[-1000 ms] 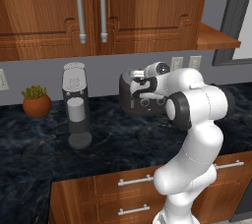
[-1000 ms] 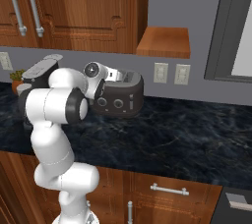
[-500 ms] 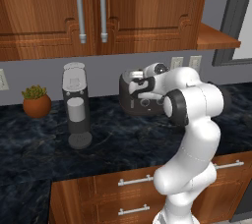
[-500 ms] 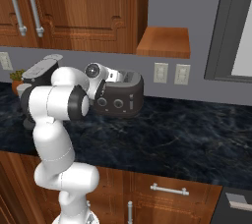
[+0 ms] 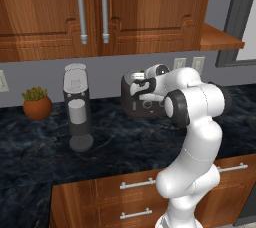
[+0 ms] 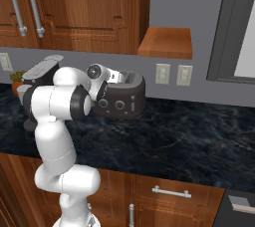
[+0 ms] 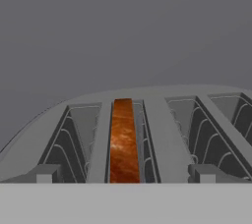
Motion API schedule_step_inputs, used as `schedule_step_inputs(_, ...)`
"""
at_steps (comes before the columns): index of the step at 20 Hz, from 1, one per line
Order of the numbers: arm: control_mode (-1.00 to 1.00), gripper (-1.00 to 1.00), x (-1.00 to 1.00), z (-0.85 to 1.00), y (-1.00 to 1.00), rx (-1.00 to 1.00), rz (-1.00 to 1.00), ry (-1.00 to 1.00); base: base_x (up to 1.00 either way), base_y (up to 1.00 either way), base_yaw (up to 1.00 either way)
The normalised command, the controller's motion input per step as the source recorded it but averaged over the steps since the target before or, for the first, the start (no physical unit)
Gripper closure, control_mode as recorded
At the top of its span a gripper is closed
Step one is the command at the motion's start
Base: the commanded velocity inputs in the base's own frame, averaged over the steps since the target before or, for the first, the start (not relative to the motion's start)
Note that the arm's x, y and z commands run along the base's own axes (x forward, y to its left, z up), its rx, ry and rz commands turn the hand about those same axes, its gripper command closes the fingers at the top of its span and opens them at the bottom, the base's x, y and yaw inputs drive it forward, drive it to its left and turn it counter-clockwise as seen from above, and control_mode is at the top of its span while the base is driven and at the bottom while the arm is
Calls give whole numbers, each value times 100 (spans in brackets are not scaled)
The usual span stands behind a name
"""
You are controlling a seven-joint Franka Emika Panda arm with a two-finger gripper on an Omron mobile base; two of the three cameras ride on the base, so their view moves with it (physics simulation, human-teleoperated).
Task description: Start the toaster. Once the lever pops up, take the bread to the plate on the dining counter.
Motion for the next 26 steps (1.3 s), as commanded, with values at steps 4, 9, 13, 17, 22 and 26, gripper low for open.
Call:
schedule_step_inputs(4,-100,-100,0,0,0,0,0,0,0,0,0)
schedule_step_inputs(9,-100,100,0,0,0,0,0,0,0,0,0)
schedule_step_inputs(13,-100,100,0,0,0,0,0,0,0,0,0)
schedule_step_inputs(17,-100,100,0,0,0,0,0,0,0,0,0)
schedule_step_inputs(22,-100,100,0,0,0,0,0,0,0,0,0)
schedule_step_inputs(26,-100,100,0,0,0,0,0,0,0,0,0)
